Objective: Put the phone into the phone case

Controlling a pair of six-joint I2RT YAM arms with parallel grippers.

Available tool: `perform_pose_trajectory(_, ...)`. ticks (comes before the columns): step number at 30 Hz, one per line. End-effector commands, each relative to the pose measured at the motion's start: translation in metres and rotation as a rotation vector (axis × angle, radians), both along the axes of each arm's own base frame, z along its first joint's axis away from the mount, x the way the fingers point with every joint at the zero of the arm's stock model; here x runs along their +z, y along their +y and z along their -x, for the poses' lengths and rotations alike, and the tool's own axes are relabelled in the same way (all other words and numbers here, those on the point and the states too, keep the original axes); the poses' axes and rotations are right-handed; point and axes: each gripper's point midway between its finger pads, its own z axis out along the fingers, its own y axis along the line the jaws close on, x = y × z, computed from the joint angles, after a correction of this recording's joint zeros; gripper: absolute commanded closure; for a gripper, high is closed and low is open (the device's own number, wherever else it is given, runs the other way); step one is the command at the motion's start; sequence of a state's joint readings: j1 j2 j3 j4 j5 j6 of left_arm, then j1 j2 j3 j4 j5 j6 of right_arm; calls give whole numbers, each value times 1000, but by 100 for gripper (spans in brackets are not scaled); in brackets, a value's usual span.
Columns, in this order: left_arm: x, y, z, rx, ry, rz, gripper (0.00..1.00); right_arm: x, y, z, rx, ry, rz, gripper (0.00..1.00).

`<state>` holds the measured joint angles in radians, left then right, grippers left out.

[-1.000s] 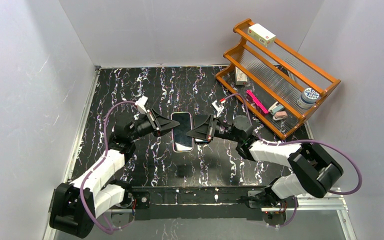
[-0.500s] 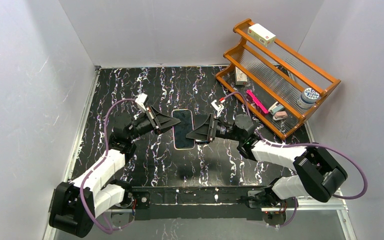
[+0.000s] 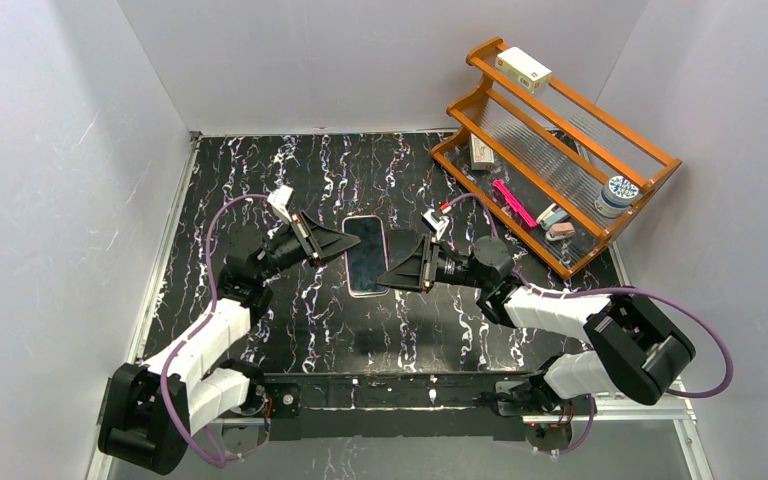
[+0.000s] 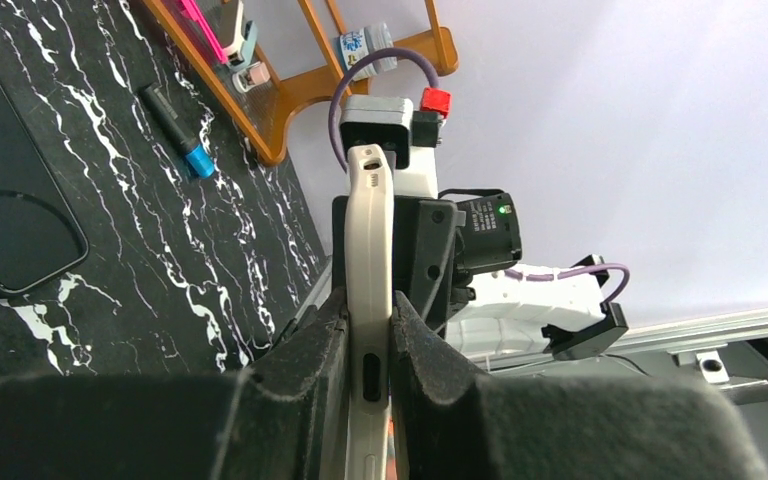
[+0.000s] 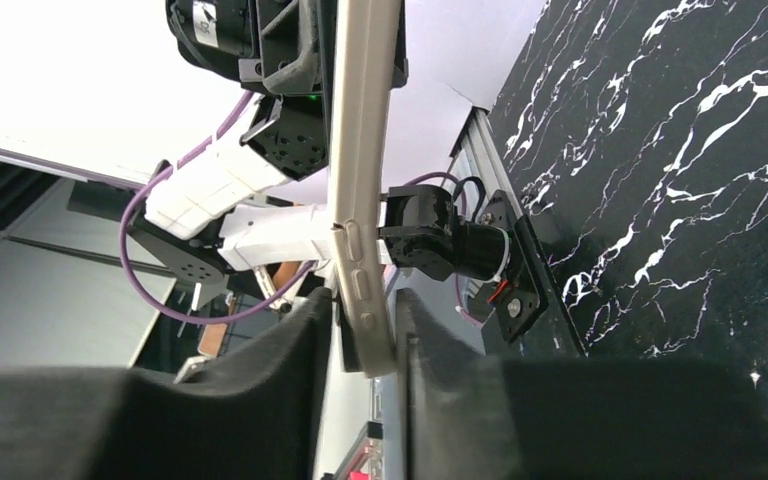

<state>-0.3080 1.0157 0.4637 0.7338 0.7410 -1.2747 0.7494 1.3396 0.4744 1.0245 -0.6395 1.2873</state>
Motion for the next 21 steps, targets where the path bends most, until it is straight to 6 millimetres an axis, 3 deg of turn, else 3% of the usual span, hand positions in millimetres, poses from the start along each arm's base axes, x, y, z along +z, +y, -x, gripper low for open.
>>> perform_pose_trajectory(1, 6, 2, 1, 19, -113, -10, 100, 10, -1, 4, 6, 42, -56, 72)
perform_pose_trajectory(5, -20, 7, -7, 53, -151, -178, 100, 6, -3, 0, -21, 125, -40, 99)
perform_pose_trajectory(7, -39, 13, -9, 68, -140, -280, 100, 4, -2, -3, -38, 157, -27, 99)
perform_pose_trajectory(12, -38, 12, -2, 36, -153, -285, 100, 3, -3, -6, -62, 148, -18, 99)
perform_pose_trajectory(13, -34, 9, 1, 16, -147, -263, 100, 4, -3, -5, -60, 119, -16, 95)
perform_pose_trajectory(18, -6, 2, 21, -66, -139, -142, 100, 8, -9, -7, -78, -21, 26, 47)
perform_pose_trajectory(21, 3, 2, 33, -106, -164, -123, 100, 13, -13, -10, -85, -97, 73, 30)
